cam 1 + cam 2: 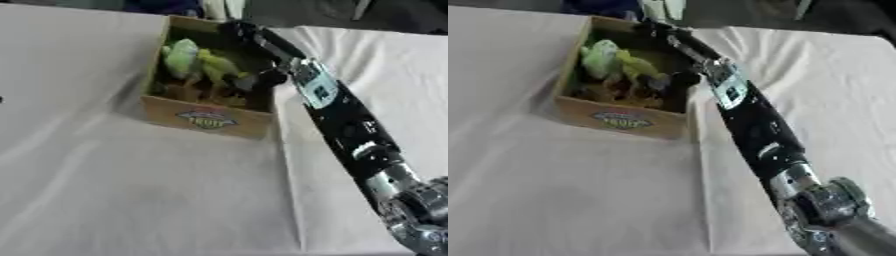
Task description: Pick up objects on the table and place them in the box.
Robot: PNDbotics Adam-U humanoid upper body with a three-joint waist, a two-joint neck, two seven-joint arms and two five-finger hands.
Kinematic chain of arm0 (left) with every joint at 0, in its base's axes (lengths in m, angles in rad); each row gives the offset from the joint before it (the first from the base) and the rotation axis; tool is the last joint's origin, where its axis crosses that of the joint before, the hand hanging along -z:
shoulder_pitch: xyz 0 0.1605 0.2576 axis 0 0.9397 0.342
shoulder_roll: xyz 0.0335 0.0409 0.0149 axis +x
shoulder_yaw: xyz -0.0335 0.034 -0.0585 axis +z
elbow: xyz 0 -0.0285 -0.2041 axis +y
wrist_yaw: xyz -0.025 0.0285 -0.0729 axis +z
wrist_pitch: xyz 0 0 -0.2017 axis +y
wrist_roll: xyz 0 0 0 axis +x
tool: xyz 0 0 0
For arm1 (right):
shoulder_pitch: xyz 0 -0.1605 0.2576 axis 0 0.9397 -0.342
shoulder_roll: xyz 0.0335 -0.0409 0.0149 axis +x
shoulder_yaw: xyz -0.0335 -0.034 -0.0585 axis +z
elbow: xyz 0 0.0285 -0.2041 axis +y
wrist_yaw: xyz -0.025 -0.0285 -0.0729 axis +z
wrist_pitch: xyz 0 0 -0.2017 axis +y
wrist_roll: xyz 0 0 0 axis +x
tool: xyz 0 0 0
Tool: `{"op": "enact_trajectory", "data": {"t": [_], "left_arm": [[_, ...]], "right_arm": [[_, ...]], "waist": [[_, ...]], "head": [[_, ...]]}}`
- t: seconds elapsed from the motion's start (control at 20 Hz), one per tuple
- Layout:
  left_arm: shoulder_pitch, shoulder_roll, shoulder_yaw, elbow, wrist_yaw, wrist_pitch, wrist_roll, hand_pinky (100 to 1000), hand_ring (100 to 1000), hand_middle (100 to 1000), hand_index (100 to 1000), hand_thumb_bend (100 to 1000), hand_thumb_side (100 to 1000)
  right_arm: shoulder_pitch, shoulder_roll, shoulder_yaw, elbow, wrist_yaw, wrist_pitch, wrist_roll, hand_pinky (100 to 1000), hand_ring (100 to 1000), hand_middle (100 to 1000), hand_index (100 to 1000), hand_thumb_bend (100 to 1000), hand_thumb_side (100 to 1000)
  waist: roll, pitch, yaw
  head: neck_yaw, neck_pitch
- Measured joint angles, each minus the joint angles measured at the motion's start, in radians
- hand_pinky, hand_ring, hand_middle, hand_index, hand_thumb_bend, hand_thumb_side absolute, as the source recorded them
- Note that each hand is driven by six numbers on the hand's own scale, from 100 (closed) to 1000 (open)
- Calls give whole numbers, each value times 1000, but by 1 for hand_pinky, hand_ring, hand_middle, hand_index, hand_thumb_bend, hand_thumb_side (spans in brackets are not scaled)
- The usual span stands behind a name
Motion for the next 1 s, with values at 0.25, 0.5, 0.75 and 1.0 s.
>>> {"op": "enact_trajectory", "data": {"t": [0.25,0.5,0.75,1.0], "left_arm": [[15,0,9,0,-8,3,14,708,726,635,812,100,402],[26,0,16,0,-15,5,23,708,727,636,812,100,402],[42,-1,28,-1,-30,10,37,708,729,636,810,100,402],[58,-9,44,-1,-56,19,60,708,731,636,809,100,403]], "right_arm": [[26,-34,6,-85,-169,60,60,826,965,845,875,222,238],[46,-72,6,-184,-338,134,134,815,948,832,872,178,195],[96,-115,5,-291,-485,187,187,816,942,824,862,100,154],[186,-164,-14,-426,-662,234,234,807,927,807,841,100,121]], "waist": [[5,-7,-25],[12,-13,-42],[13,-15,-66],[18,-19,-94]], "head": [[21,1],[34,1],[55,2],[81,6]]}}
